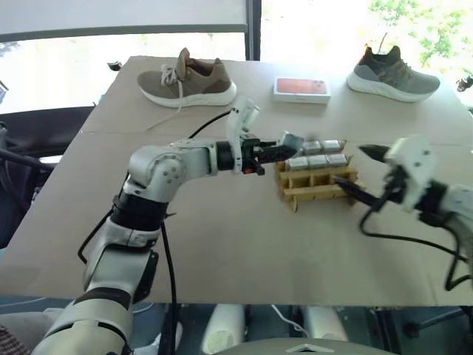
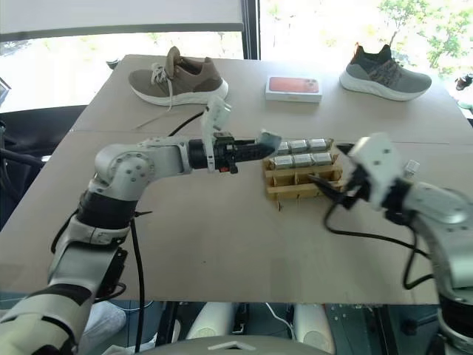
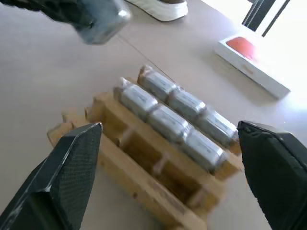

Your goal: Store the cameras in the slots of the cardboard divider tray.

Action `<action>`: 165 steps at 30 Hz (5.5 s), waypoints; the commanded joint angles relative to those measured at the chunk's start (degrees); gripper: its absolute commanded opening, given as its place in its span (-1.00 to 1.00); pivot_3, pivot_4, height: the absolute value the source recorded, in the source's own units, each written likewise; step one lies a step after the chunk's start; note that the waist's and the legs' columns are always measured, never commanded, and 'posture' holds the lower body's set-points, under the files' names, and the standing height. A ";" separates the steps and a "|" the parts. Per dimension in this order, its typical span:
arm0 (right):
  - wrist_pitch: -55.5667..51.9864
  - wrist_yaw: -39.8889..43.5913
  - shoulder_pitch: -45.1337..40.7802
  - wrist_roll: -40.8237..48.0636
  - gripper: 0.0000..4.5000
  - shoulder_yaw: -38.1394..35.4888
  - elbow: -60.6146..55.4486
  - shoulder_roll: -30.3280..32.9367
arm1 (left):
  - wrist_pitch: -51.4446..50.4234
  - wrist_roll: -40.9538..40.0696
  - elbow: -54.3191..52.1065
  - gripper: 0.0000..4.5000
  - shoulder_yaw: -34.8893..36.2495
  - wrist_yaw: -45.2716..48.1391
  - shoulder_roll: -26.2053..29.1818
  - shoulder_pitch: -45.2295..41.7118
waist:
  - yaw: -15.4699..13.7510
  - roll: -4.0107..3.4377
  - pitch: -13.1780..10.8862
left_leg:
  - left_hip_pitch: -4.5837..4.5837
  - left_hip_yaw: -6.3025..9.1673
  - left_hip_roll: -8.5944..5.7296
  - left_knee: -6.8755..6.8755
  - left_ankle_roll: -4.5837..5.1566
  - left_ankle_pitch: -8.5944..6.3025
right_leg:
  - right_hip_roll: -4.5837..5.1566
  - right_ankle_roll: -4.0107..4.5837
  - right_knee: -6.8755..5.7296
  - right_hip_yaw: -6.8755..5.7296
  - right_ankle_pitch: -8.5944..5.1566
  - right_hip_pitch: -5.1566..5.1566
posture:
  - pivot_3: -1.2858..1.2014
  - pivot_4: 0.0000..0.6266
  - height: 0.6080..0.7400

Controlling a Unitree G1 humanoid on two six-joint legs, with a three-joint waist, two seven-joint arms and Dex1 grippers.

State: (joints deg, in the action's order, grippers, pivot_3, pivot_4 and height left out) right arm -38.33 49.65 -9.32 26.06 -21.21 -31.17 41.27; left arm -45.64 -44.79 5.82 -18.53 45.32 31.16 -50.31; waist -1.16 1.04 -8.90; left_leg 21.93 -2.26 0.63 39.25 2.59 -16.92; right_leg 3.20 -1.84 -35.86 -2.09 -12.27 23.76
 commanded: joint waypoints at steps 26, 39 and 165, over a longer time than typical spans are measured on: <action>8.14 3.94 7.93 10.75 0.98 -8.86 -1.61 6.76 | 3.14 43.89 21.54 -0.63 -17.54 31.68 -11.67 -20.14 | 0.36 -0.03 -0.01 | 0.47 0.02 0.14 0.22 0.70 -0.40 | -0.10 -0.16 -0.20 0.19 0.02 0.53 | 0.03 -0.52 1.00; 12.81 15.73 10.14 11.37 0.98 -13.72 7.23 15.05 | 1.70 48.72 23.79 -0.63 -17.42 27.94 -14.79 -21.08 | 0.12 -0.04 0.00 | 0.44 0.02 0.11 0.44 0.72 -0.40 | -0.06 -0.18 -0.23 0.21 0.03 0.42 | 0.03 -0.52 1.00; 8.69 -10.52 -12.73 -18.78 0.41 22.57 -12.86 2.58 | -34.29 -14.89 -3.01 -0.67 30.58 -22.86 -21.67 -4.82 | 0.37 -0.05 0.00 | 0.02 -0.34 0.33 0.15 0.23 -0.16 | -0.02 -0.28 -0.49 0.63 -0.03 0.43 | 0.03 -0.52 1.00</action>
State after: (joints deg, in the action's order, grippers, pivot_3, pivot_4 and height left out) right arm -29.68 38.42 -23.09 5.30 4.52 -42.05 43.78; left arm -82.02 -59.90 3.26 12.24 21.05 8.98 -53.06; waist -0.79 0.99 -8.90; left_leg 21.95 -2.58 0.95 39.41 2.82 -17.08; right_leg 3.18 -2.12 -36.36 -1.48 -12.30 24.19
